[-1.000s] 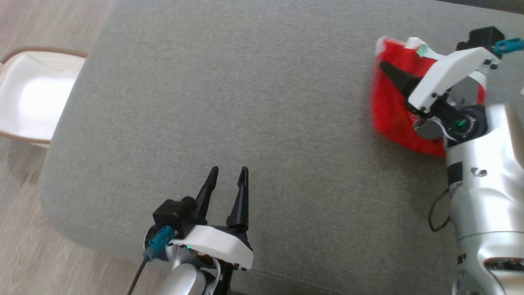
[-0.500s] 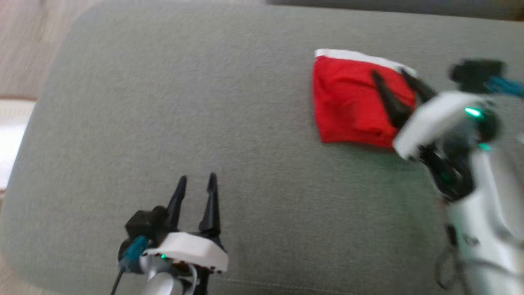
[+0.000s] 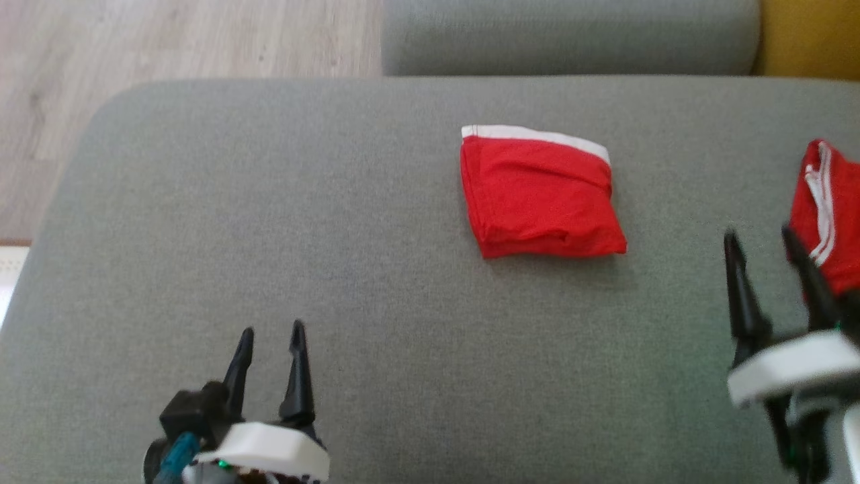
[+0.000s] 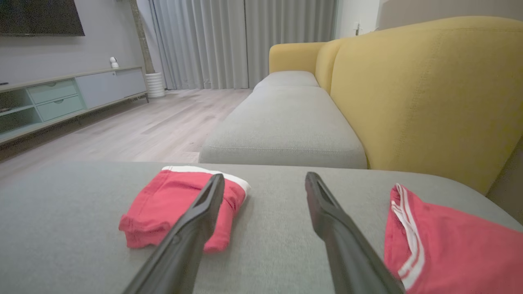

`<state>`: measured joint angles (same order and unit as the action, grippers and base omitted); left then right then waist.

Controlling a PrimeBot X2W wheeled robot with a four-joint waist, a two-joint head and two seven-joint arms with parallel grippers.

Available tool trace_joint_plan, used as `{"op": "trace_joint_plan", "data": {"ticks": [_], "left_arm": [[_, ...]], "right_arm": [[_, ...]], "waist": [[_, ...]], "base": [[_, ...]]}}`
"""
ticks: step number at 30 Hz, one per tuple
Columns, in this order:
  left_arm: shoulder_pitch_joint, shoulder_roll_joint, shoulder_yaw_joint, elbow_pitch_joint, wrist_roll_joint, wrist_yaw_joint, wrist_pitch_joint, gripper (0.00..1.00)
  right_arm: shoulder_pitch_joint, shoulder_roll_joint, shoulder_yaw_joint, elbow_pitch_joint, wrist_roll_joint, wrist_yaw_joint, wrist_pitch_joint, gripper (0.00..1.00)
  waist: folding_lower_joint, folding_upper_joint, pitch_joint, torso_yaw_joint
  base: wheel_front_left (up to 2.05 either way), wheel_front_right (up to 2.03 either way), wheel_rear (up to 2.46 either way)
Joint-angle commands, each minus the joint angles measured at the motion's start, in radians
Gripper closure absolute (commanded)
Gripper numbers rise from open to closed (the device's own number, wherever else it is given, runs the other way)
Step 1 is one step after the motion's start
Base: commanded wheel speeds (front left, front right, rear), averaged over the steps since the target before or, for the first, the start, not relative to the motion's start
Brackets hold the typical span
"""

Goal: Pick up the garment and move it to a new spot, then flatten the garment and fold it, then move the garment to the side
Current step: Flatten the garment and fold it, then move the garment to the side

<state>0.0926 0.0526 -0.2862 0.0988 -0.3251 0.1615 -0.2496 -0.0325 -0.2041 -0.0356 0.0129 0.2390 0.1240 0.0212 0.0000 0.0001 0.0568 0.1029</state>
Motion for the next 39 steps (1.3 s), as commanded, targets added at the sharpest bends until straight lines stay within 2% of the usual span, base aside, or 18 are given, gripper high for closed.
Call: {"op": "trace_joint_plan", "data": {"ticks": [1,5,11,25,28,32,33,37,39], "left_arm": [[-0.017,-0.002,0.041,-0.029,0.011,-0.004,-0.012,0.0],[0.01,-0.002,0.066,-0.034,0.034,-0.014,-0.012,0.0],[0.042,-0.002,0.089,-0.041,0.056,-0.028,-0.012,0.0],[0.055,-0.002,0.087,-0.034,0.061,-0.037,-0.012,0.0],[0.047,-0.002,0.076,-0.033,0.061,-0.039,-0.012,0.0],[0.011,-0.002,0.056,-0.031,0.058,-0.044,-0.012,0.0],[0.011,-0.002,0.056,-0.031,0.058,-0.044,-0.012,0.0],[-0.045,-0.002,0.013,-0.03,0.042,-0.045,-0.012,0.0],[-0.072,-0.002,-0.021,-0.024,0.031,-0.046,-0.012,0.0]], "right_arm": [[0.005,-0.011,0.017,-0.023,-0.01,0.007,-0.024,0.0],[0.088,0.006,0.018,0.019,-0.048,0.007,-0.101,0.0],[0.113,0.049,0.021,0.08,-0.094,0.007,-0.167,0.0],[0.115,0.091,0.021,0.141,-0.09,0.007,-0.156,0.0],[0.06,0.098,0.038,0.131,-0.027,0.007,-0.077,0.0],[-0.075,0.082,0.042,0.108,0.077,0.007,0.113,0.0],[-0.075,0.082,0.042,0.108,0.077,0.007,0.113,0.0],[-0.243,0.093,-0.019,0.156,0.169,0.007,0.367,0.0],[-0.324,0.099,-0.059,0.207,0.177,0.007,0.479,0.0]], "waist": [[0.0,-0.0001,-0.021,-0.002],[0.0,-0.0001,-0.047,0.002],[0.0,-0.0001,-0.066,-0.002],[0.0,-0.0001,-0.075,0.003],[0.0,-0.0001,-0.057,0.003],[0.0,-0.0001,0.0,0.019],[0.0,-0.0001,0.0,0.019],[0.0,-0.0001,0.075,0.055],[0.0,-0.0001,0.11,0.083]], "base": [[0.0,0.0,0.0],[0.0,0.0,0.0],[0.0,0.0,0.0],[0.0,0.0,0.0],[0.0,0.0,0.0],[0.0,0.0,0.0],[0.0,0.0,0.0],[0.0,0.0,0.0],[0.0,0.0,0.0]]}}
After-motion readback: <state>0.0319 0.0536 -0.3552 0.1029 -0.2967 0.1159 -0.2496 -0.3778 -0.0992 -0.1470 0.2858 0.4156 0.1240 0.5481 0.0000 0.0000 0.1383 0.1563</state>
